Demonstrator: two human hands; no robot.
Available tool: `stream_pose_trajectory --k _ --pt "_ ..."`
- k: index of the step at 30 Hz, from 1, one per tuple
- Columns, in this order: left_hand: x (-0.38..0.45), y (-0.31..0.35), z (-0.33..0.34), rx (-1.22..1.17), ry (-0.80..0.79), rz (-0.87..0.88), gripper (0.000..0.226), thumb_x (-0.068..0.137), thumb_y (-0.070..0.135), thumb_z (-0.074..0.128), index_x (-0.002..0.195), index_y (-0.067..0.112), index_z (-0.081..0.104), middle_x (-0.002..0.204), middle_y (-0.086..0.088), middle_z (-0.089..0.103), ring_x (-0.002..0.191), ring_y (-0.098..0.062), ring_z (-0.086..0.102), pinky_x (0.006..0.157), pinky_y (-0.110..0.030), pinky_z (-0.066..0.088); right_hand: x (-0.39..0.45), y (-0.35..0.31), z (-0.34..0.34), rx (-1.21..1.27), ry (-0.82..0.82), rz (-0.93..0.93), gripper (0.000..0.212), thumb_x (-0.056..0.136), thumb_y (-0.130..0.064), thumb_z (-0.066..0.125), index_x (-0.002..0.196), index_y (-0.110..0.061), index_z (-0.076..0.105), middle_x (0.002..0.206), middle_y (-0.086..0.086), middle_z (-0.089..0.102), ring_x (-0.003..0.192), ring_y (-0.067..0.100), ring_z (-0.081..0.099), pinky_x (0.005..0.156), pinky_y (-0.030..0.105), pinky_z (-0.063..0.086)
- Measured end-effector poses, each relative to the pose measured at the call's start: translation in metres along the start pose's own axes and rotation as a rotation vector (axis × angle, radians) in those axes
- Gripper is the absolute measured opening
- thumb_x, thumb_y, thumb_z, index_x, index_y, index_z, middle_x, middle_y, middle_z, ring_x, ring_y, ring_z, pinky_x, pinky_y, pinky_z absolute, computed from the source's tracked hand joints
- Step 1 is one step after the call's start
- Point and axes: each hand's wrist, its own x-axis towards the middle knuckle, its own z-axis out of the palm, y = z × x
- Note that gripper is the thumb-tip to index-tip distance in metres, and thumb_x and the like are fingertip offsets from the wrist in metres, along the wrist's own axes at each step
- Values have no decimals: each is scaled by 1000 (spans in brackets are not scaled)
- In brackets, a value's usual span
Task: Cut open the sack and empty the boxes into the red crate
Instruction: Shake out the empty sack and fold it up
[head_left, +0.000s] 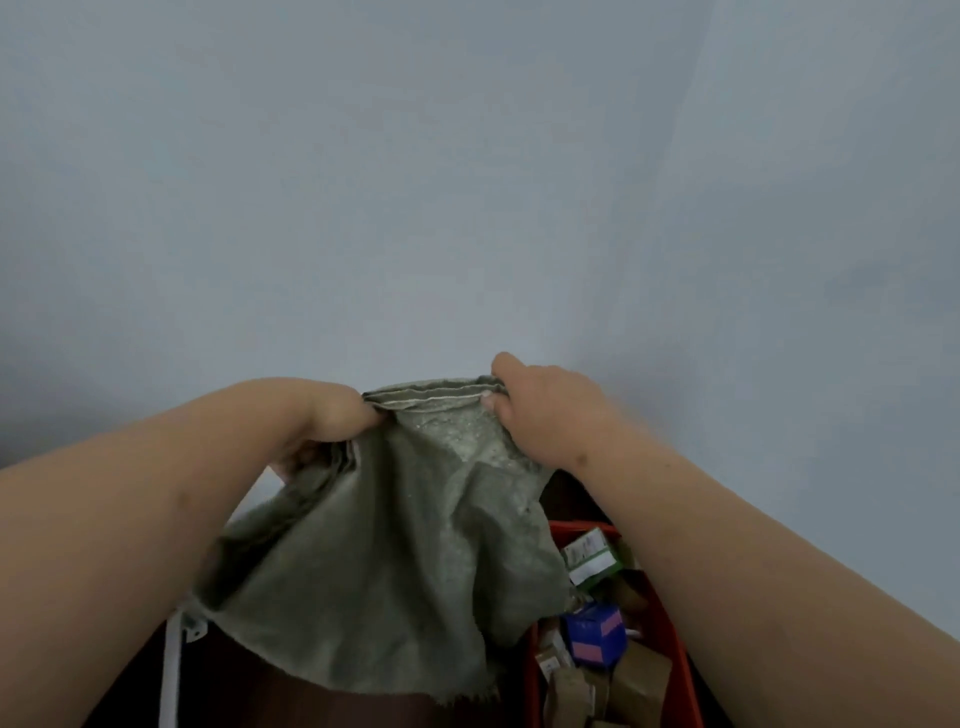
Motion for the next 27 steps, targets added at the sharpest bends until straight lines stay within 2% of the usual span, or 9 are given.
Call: stream_pose_trajectory --k 2,7,11,14,17,20,22,25,27 --pt "3 -5 1 -241 -20 -24 35 97 34 42 81 12 64 56 -6 69 43 -19 64 53 -29 57 -1 -4 5 50 -25 0 22 100 -41 34 101 -19 35 77 2 51 77 31 55 73 44 50" --pt "16 4 -9 -888 112 31 36 97 12 34 80 8 65 56 -7 72 44 -17 68 42 -33 58 0 -30 15 432 -138 35 35 99 -43 39 122 -17 41 109 12 62 102 33 57 80 35 40" --pt "10 13 -16 -1170 165 101 39 97 0 26 88 -2 63 58 -17 71 48 -26 70 35 -35 53 7 -42 7 990 -261 282 88 72 -80 49 141 -27 37 136 -7 49 118 17 47 92 38 36" --pt "4 21 -15 -1301 202 147 37 97 0 23 86 -6 57 77 -22 69 65 -34 69 42 -43 58 12 -52 9 774 -254 230 112 60 -66 76 148 -30 17 137 -4 48 124 19 49 98 35 42" --pt "-2 30 -17 -1414 237 184 33 97 1 23 87 -4 54 93 -21 62 77 -34 65 55 -44 60 21 -61 20 509 -156 251 110 67 -47 71 149 -30 0 134 8 51 121 32 53 100 42 46" --pt "-12 35 -22 -1380 234 266 23 95 -1 31 86 -1 52 94 -18 61 80 -31 66 60 -42 60 30 -56 20 606 10 261 62 83 -27 54 137 -23 24 115 14 61 105 36 60 94 48 50" --pt "-17 31 -31 -1119 240 304 13 87 0 43 87 5 55 95 -13 62 82 -27 66 63 -35 61 33 -46 12 692 88 284 41 86 -14 50 125 -23 39 108 12 63 101 34 60 91 46 50" --pt "-11 12 -48 -526 373 325 31 68 5 64 98 13 62 112 -7 59 92 -23 55 65 -26 47 32 -35 3 841 106 277 42 82 -1 44 112 -28 55 95 3 61 89 27 58 68 33 49" --pt "-5 -4 -53 -418 376 395 57 64 0 71 117 19 59 120 -4 60 104 -21 53 77 -24 41 28 -32 0 888 -17 212 44 80 5 46 104 -29 62 88 -2 61 81 20 56 59 27 41"
